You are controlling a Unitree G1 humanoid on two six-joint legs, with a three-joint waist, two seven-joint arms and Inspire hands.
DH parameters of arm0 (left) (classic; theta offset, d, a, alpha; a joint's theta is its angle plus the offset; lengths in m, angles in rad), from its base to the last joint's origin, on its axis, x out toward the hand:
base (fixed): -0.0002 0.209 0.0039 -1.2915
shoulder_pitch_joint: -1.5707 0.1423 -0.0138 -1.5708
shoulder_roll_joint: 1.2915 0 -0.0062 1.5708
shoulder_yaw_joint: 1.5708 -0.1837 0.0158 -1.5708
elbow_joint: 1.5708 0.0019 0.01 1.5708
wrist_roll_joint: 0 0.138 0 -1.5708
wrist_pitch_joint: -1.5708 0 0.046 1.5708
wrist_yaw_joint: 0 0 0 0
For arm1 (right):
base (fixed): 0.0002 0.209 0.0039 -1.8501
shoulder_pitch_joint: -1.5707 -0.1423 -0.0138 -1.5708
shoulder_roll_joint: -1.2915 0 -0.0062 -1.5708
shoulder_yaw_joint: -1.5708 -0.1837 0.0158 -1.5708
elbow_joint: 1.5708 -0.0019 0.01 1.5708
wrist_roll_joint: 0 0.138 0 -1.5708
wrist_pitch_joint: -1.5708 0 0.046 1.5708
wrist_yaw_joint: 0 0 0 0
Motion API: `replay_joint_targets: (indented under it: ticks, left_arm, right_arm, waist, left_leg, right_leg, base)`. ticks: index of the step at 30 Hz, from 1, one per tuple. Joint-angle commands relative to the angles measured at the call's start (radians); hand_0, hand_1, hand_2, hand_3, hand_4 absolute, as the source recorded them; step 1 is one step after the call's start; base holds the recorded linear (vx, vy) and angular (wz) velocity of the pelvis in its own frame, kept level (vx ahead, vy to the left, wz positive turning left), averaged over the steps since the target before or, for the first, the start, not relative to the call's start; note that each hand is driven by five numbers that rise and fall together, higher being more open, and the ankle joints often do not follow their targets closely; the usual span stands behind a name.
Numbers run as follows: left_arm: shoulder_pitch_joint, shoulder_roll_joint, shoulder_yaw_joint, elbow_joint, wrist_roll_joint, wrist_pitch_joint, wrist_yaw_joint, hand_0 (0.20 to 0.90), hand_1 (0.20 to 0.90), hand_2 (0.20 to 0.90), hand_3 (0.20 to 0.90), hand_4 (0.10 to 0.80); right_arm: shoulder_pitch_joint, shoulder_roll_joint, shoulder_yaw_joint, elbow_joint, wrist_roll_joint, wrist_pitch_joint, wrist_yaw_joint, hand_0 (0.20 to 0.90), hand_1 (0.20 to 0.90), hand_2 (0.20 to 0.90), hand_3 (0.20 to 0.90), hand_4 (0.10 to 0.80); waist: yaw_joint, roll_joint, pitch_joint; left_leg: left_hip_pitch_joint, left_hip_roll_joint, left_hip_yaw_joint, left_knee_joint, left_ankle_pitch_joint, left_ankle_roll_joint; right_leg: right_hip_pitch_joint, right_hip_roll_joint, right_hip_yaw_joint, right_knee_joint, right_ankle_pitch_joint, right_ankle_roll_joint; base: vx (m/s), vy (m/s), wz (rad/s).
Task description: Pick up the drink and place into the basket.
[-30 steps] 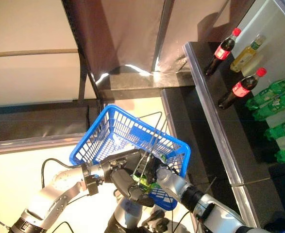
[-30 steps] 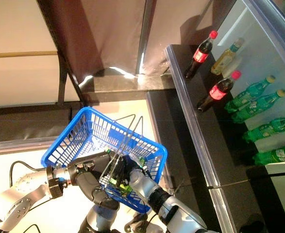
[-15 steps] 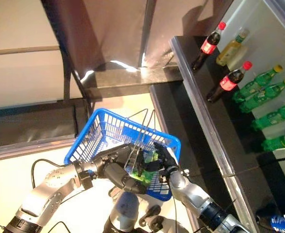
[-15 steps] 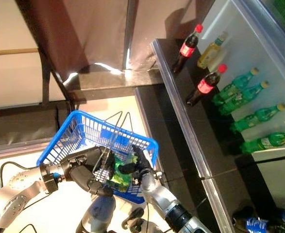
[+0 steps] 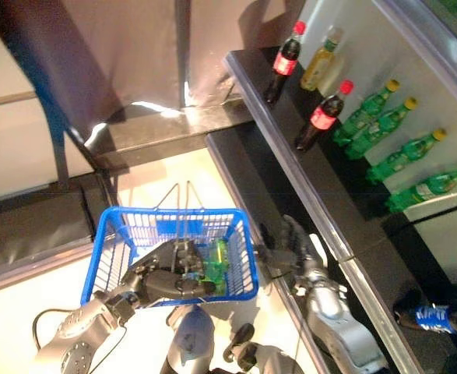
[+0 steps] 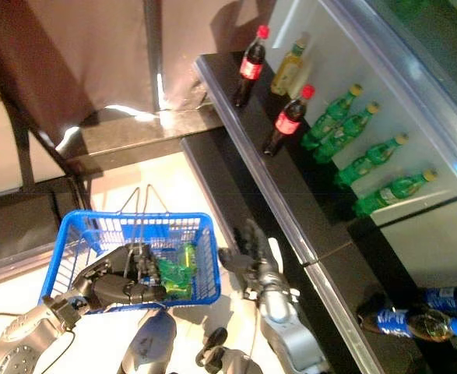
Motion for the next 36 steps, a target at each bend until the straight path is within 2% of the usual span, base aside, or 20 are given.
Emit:
replay_joint_targets:
  ticks: [1, 5, 8, 11, 12, 16, 20, 23, 27, 28, 30, 31, 33, 35, 36]
  left_arm:
    - [-0.018, -0.103, 0.072, -0.173, -0.147, -0.228, -0.091, 0.3, 0.3, 0.3, 0.2, 0.1]
    - [0.036, -0.134, 0.058, -0.069, -0.093, -0.293, -0.042, 0.3, 0.3, 0.3, 0.2, 0.1]
    - [0.08, -0.162, 0.038, 0.057, -0.03, -0.388, 0.024, 0.3, 0.3, 0.3, 0.2, 0.1]
    - [0.112, -0.169, 0.016, 0.186, -0.001, -0.461, 0.081, 0.3, 0.3, 0.3, 0.2, 0.1]
    - [0.118, -0.176, 0.002, 0.282, 0.016, -0.498, 0.132, 0.3, 0.3, 0.3, 0.2, 0.1]
    - [0.103, -0.183, -0.02, 0.426, 0.005, -0.529, 0.226, 0.3, 0.3, 0.3, 0.2, 0.1]
    - [0.061, -0.191, -0.041, 0.546, 0.049, -0.538, 0.303, 0.3, 0.3, 0.3, 0.2, 0.1]
    - [0.036, -0.216, -0.029, 0.65, 0.072, -0.529, 0.371, 0.3, 0.3, 0.3, 0.2, 0.1]
    - [0.027, -0.237, -0.013, 0.736, 0.11, -0.532, 0.427, 0.3, 0.3, 0.3, 0.2, 0.1]
    - [0.024, -0.237, -0.014, 0.74, 0.108, -0.533, 0.431, 0.3, 0.3, 0.3, 0.2, 0.1]
    - [-0.025, -0.241, -0.033, 0.802, 0.08, -0.528, 0.465, 0.3, 0.3, 0.3, 0.2, 0.1]
    - [-0.05, -0.252, -0.038, 0.843, 0.051, -0.526, 0.483, 0.3, 0.3, 0.3, 0.2, 0.1]
    - [-0.088, -0.277, -0.03, 0.906, 0.013, -0.528, 0.521, 0.3, 0.3, 0.3, 0.2, 0.1]
    - [-0.107, -0.289, -0.034, 0.947, 0.012, -0.524, 0.565, 0.3, 0.3, 0.3, 0.2, 0.1]
    - [-0.116, -0.294, -0.035, 0.975, 0.065, -0.516, 0.598, 0.3, 0.3, 0.3, 0.2, 0.1]
  right_arm:
    - [0.069, -0.032, -0.022, -0.101, 0.147, -0.207, 0.192, 0.9, 0.9, 0.9, 0.9, 0.8]
    - [0.152, -0.035, -0.067, -0.082, 0.21, -0.209, 0.346, 0.9, 0.9, 0.9, 0.9, 0.8]
    - [0.227, -0.047, -0.107, -0.036, 0.274, -0.189, 0.487, 0.9, 0.9, 0.9, 0.9, 0.8]
    - [0.276, -0.042, -0.127, 0.037, 0.298, -0.158, 0.576, 0.9, 0.9, 0.9, 0.9, 0.8]
    - [0.295, -0.043, -0.133, 0.103, 0.285, -0.125, 0.611, 0.9, 0.9, 0.9, 0.9, 0.8]
    - [0.305, -0.034, -0.142, 0.257, 0.25, -0.111, 0.65, 0.9, 0.9, 0.9, 0.9, 0.8]
    - [0.292, -0.01, -0.145, 0.383, 0.242, -0.12, 0.633, 0.9, 0.9, 0.9, 0.9, 0.8]
    - [0.272, 0.021, -0.158, 0.46, 0.295, -0.105, 0.603, 0.9, 0.9, 0.9, 0.9, 0.8]
    - [0.238, 0.061, -0.157, 0.565, 0.259, -0.101, 0.539, 0.9, 0.9, 0.9, 0.9, 0.8]
    - [0.234, 0.063, -0.156, 0.574, 0.258, -0.102, 0.536, 0.9, 0.9, 0.9, 0.9, 0.8]
    - [0.171, 0.086, -0.148, 0.7, 0.234, -0.079, 0.417, 0.9, 0.9, 0.9, 0.9, 0.8]
    - [0.13, 0.099, -0.153, 0.796, 0.205, -0.071, 0.355, 0.9, 0.9, 0.9, 0.9, 0.8]
    - [0.073, 0.103, -0.162, 0.933, 0.139, -0.102, 0.337, 0.9, 0.9, 0.9, 0.9, 0.8]
    - [0.038, 0.099, -0.154, 0.987, 0.122, -0.102, 0.335, 0.9, 0.9, 0.9, 0.9, 0.8]
    - [0.02, 0.091, -0.136, 1.004, 0.093, -0.093, 0.335, 0.9, 0.9, 0.9, 0.9, 0.8]
  waist:
    - [-0.062, 0.052, -0.148]
    - [-0.095, 0.068, -0.172]
    - [-0.135, 0.083, -0.199]
    - [-0.177, 0.089, -0.228]
    - [-0.209, 0.093, -0.25]
    - [-0.27, 0.1, -0.278]
    - [-0.311, 0.098, -0.284]
    - [-0.336, 0.096, -0.281]
    - [-0.336, 0.101, -0.274]
    - [-0.336, 0.102, -0.276]
    - [-0.347, 0.107, -0.271]
    - [-0.344, 0.11, -0.27]
    - [-0.325, 0.113, -0.273]
    - [-0.314, 0.112, -0.277]
    - [-0.314, 0.109, -0.281]
  left_leg:
    - [0.019, -0.028, 0.077, -0.067, 0.117, 0.052]
    - [0.042, -0.025, 0.111, -0.078, 0.113, 0.051]
    - [0.071, -0.023, 0.152, -0.086, 0.102, 0.051]
    - [0.101, -0.019, 0.204, -0.095, 0.088, 0.053]
    - [0.126, -0.018, 0.242, -0.113, 0.081, 0.059]
    - [0.168, -0.018, 0.331, -0.15, 0.062, 0.077]
    - [0.185, -0.02, 0.392, -0.16, 0.048, 0.087]
    - [0.195, -0.016, 0.451, -0.163, 0.035, 0.091]
    - [0.208, 0.017, 0.55, -0.182, 0.044, 0.092]
    - [0.205, 0.018, 0.553, -0.184, 0.046, 0.093]
    - [0.206, 0.024, 0.555, -0.204, 0.056, 0.108]
    - [0.203, 0.032, 0.554, -0.21, 0.065, 0.109]
    - [0.197, 0.056, 0.544, -0.21, 0.079, 0.095]
    - [0.19, 0.088, 0.521, -0.215, 0.1, 0.069]
    - [0.187, 0.124, 0.501, -0.221, 0.121, 0.045]
  right_leg:
    - [0.104, 0.03, 0.043, -0.034, 0.033, 0.018]
    - [0.114, 0.017, 0.064, -0.055, 0.04, 0.027]
    - [0.128, 0.001, 0.091, -0.077, 0.044, 0.038]
    - [0.139, -0.011, 0.13, -0.107, 0.056, 0.049]
    - [0.144, -0.018, 0.161, -0.134, 0.069, 0.059]
    - [0.141, -0.036, 0.217, -0.181, 0.098, 0.082]
    - [0.134, -0.056, 0.244, -0.216, 0.135, 0.102]
    - [0.11, -0.084, 0.226, -0.241, 0.178, 0.124]
    - [0.074, -0.121, 0.124, -0.159, 0.17, 0.14]
    - [0.068, -0.122, 0.124, -0.152, 0.17, 0.14]
    - [0.037, -0.125, 0.127, -0.051, 0.146, 0.137]
    - [0.027, -0.126, 0.109, -0.015, 0.14, 0.131]
    - [0.046, -0.12, 0.07, -0.042, 0.12, 0.111]
    - [0.067, -0.083, 0.074, -0.077, 0.093, 0.082]
    - [0.072, -0.038, 0.095, -0.09, 0.073, 0.055]
  base:
    - [0.016, 0.097, -0.32]
    - [-0.003, 0.094, -0.23]
    - [0.007, 0.144, -0.31]
    - [0.027, 0.133, -0.34]
    - [0.037, 0.169, -0.42]
    - [0.007, 0.13, -0.52]
    - [-0.019, 0.057, -0.43]
    - [-0.09, -0.022, -0.45]
    - [-0.209, -0.132, -0.85]
    - [-0.305, -0.187, -0.81]
    - [-0.348, -0.294, -0.54]
    - [-0.316, -0.39, -0.4]
    - [-0.256, -0.481, -0.39]
    - [-0.17, -0.603, -0.64]
    - [-0.118, -0.564, -0.97]
